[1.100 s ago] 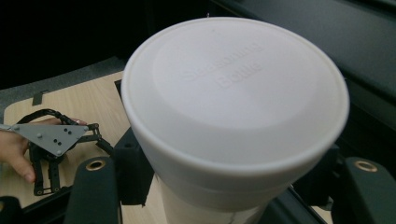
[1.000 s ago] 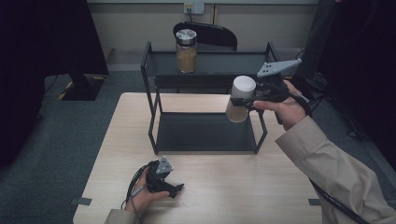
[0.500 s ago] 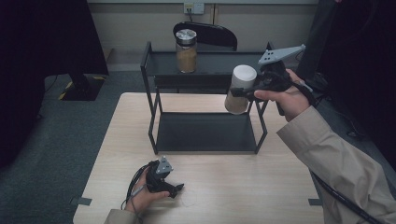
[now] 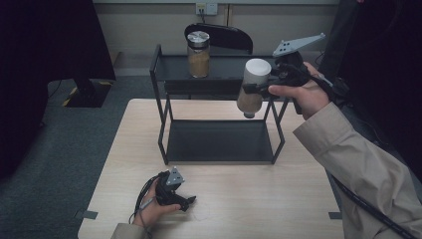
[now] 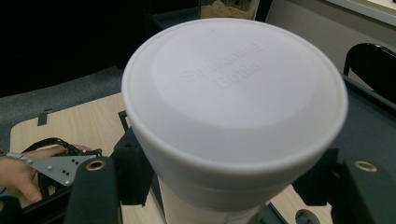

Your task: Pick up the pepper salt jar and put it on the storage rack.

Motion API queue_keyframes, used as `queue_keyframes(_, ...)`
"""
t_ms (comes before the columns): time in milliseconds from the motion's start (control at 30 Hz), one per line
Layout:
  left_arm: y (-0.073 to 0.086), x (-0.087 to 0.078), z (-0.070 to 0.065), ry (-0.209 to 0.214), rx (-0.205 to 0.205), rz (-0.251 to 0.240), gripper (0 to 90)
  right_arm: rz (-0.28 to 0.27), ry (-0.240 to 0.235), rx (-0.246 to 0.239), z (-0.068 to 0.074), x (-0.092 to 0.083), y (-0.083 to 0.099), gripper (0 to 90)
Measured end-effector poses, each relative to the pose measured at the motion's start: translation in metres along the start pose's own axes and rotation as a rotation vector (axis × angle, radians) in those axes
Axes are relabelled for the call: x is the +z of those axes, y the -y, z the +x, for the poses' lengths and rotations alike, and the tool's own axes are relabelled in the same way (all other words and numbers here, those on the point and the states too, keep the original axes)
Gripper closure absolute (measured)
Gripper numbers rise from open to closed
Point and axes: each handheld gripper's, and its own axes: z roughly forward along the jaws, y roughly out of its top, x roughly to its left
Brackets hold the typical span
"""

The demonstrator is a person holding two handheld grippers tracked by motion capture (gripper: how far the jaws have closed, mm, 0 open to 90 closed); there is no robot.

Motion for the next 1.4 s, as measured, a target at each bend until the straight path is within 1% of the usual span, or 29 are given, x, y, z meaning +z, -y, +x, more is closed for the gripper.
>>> queue_keyframes(100,0.000,0.000,0.000,0.000,0.000,0.000,0.0,0.004,0.003,-0.006,0.000,0.001,-0.005,35.2)
queue_keyframes(300,0.000,0.000,0.000,0.000,0.000,0.000,0.0,-0.008,0.005,-0.006,-0.001,0.000,-0.012,35.2)
queue_keyframes(367,0.000,0.000,0.000,0.001,0.000,0.000,0.0,-0.004,0.006,-0.012,-0.001,-0.001,-0.017,35.2)
queue_keyframes(600,0.000,0.000,0.000,0.001,0.001,0.000,0.0,-0.023,0.007,0.000,-0.004,-0.003,-0.025,35.2)
queue_keyframes(800,0.000,0.000,0.000,0.000,0.001,0.000,0.0,-0.039,0.026,0.007,-0.006,-0.006,-0.032,35.2)
queue_keyframes(1067,0.000,0.000,0.000,0.001,0.001,0.000,0.0,-0.046,0.050,0.011,-0.009,-0.006,-0.043,35.2)
queue_keyframes(1233,0.000,0.000,0.000,0.002,-0.001,0.000,0.0,-0.037,0.067,0.006,-0.011,-0.004,-0.052,35.3)
queue_keyframes(1400,0.000,0.000,0.000,0.002,0.000,0.000,0.0,-0.034,0.082,0.020,-0.015,0.001,-0.056,35.2)
